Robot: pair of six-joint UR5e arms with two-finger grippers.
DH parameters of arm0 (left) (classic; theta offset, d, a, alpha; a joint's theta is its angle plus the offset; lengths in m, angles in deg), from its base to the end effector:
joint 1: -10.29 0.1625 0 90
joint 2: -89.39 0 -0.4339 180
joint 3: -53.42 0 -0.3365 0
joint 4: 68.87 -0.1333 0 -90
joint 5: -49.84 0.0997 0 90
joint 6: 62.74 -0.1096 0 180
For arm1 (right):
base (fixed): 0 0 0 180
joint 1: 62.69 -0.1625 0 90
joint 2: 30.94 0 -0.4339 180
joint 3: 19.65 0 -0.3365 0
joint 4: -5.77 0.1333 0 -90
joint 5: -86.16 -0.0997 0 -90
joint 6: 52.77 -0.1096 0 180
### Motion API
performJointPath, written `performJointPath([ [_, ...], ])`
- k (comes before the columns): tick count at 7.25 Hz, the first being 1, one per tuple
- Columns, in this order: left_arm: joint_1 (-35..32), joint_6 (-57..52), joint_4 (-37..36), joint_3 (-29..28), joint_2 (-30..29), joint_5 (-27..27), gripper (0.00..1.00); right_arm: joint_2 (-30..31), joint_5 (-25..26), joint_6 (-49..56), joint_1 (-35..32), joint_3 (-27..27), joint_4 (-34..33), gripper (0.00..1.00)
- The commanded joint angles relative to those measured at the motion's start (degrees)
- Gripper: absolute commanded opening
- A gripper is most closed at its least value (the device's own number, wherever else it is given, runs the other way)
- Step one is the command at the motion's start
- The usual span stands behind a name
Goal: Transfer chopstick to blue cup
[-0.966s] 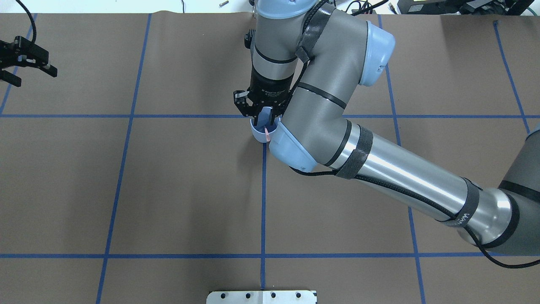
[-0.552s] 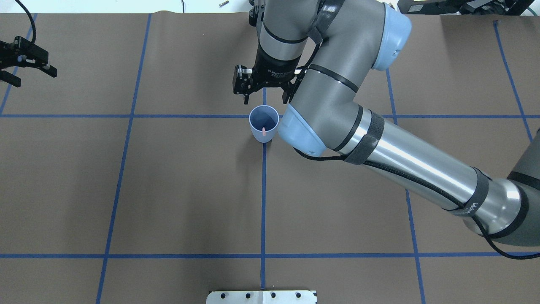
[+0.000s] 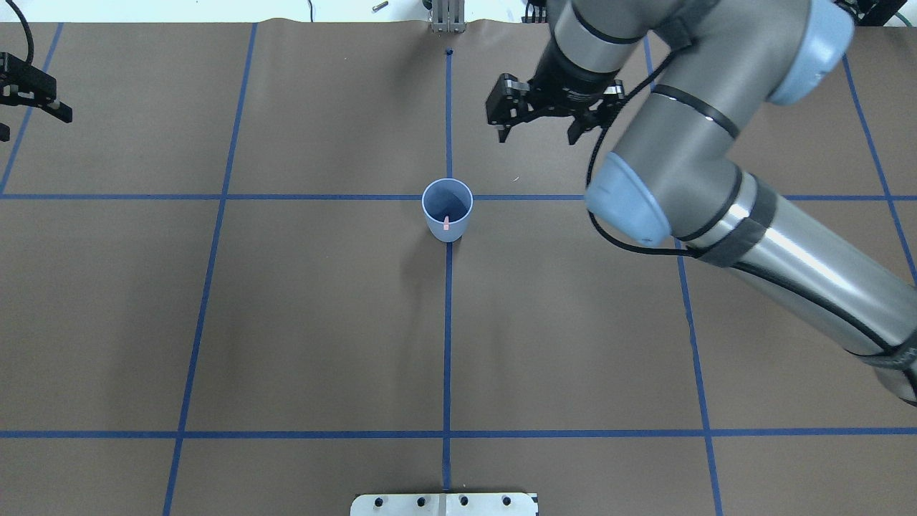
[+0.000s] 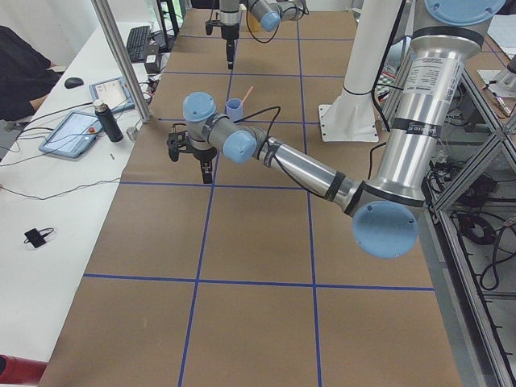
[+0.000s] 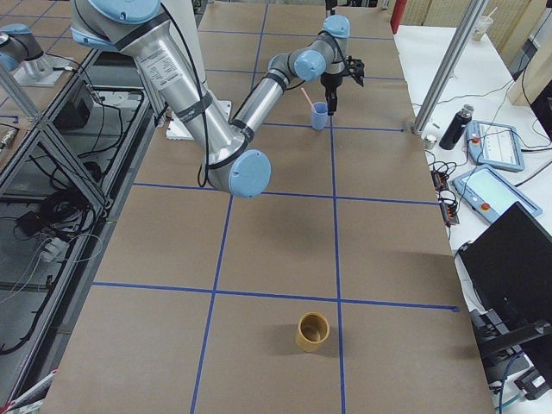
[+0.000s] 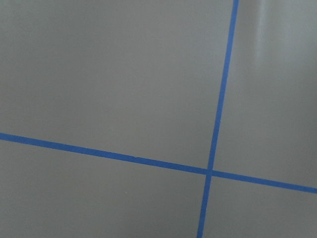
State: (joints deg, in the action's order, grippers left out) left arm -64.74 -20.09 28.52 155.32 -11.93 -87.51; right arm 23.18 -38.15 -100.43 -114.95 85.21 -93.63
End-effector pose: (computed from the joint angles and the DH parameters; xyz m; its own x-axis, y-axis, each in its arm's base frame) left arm 0.0829 -0.5141 0.4684 0.5609 -0.1685 -0.8106 0.2144 0.9752 -0.0544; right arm -0.3119 -0.5198 0.2556 0.6261 -0.1000 0.7733 -0.0049 0.9912 0.1321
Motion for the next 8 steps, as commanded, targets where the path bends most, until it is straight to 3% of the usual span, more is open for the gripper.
performJointPath([
  [1,-5.8,-20.7,0.0,-4.1,4.8,0.1,0.98,12.4,-0.2,10.4,-3.6,5.3,0.1,1.00],
  [4,-12.8,-35.1,1.2,-6.2,12.6,0.1,0.98,26.3,-1.5,29.3,-13.9,5.2,0.3,1.00],
  [6,-14.4,-35.6,2.5,-9.6,13.7,0.1,0.98,33.6,-6.7,39.0,-23.8,2.1,0.7,1.00],
  [8,-14.7,-35.7,2.5,-11.7,13.9,0.1,0.98,36.7,-7.0,50.1,-35.1,-3.5,0.6,1.00],
])
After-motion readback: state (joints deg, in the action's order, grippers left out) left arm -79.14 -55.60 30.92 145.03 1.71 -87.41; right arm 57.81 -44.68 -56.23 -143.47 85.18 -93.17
